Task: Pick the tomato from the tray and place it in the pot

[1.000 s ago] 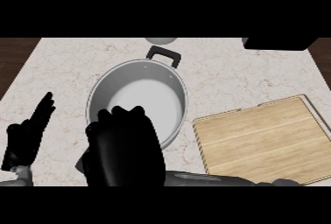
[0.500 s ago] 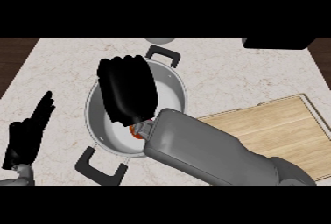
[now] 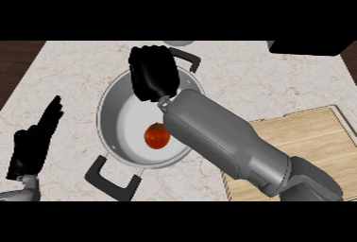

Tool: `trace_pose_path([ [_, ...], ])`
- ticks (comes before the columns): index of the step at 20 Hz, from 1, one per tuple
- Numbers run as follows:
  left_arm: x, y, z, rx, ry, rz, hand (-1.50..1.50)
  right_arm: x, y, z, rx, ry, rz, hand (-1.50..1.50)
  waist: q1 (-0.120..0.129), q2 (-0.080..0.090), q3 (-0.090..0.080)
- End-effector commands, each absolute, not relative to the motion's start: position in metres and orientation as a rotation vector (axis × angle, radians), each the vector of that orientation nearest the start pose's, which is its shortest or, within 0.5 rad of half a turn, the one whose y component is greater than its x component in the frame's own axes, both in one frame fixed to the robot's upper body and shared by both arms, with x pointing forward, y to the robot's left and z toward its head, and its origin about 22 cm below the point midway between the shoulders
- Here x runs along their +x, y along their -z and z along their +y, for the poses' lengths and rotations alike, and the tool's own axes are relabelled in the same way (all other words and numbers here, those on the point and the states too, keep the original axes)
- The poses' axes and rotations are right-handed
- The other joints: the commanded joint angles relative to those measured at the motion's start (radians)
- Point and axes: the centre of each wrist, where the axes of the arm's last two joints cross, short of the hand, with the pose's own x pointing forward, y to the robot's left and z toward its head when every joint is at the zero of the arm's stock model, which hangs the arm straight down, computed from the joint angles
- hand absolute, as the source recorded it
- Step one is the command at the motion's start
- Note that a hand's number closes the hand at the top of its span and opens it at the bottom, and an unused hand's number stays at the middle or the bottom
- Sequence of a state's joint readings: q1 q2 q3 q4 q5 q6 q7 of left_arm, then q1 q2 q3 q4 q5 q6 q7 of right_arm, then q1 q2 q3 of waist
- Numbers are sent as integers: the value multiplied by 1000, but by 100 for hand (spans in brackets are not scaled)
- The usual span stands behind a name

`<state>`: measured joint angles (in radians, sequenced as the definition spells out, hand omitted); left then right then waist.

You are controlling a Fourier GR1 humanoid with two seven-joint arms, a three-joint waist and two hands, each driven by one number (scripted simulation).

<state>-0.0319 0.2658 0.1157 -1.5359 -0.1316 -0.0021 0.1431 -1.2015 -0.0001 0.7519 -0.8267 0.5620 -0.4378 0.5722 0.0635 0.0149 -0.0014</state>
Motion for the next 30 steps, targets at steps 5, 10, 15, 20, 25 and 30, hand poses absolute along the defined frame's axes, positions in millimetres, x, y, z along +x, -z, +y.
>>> trace_pose_path([
  [5, 250, -24, 321, 376, 218, -1427, 0, 382, -113, 16, -671, -903, -1704, -150, 38, 11, 0],
  [10, 257, -21, 313, 364, 219, -1418, 0, 384, -112, 16, -597, -885, -1774, -150, 29, 9, 0],
  [15, 250, -19, 302, 360, 215, -1419, 0, 383, -138, 19, -473, -584, -1976, -150, 36, 9, 2],
  [20, 256, -27, 325, 392, 199, -1425, 0, 377, -145, 14, -283, -367, -2015, -150, 6, 2, 2],
  [25, 235, -15, 312, 415, 165, -1394, 0, 379, -144, 9, -105, -394, -1938, -150, -31, -12, 2],
  [30, 243, -32, 343, 440, 150, -1394, 0, 377, -105, -22, -32, -394, -1918, -150, -55, -13, 2],
])
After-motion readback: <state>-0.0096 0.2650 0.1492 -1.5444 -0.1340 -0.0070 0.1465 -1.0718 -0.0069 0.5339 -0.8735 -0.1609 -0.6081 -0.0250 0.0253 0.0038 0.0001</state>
